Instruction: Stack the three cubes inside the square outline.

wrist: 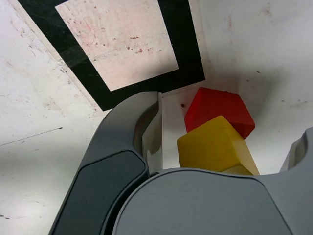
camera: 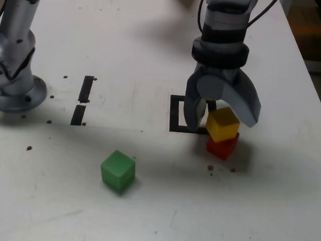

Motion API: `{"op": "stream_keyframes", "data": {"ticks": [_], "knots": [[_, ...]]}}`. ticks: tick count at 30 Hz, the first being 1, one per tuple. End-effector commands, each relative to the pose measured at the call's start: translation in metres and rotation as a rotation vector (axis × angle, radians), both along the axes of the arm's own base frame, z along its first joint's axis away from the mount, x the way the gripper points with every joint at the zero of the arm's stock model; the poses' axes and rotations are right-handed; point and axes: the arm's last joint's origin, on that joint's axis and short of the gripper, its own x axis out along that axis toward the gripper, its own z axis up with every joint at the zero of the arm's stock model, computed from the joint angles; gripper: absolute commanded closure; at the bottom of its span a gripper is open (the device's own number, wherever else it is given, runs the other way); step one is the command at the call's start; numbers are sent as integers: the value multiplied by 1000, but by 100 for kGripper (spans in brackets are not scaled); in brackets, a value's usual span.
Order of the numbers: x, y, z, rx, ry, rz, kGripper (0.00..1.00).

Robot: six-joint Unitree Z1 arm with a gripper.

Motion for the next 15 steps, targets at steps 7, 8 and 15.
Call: {"op": "stream_keyframes", "data": {"ticks": [7,8,15], "knots": [[-1,1,0,3,17,8,29],[-2,1,0,2,16,10,33],[-3,1,5,-3,-16,13,68]]}}
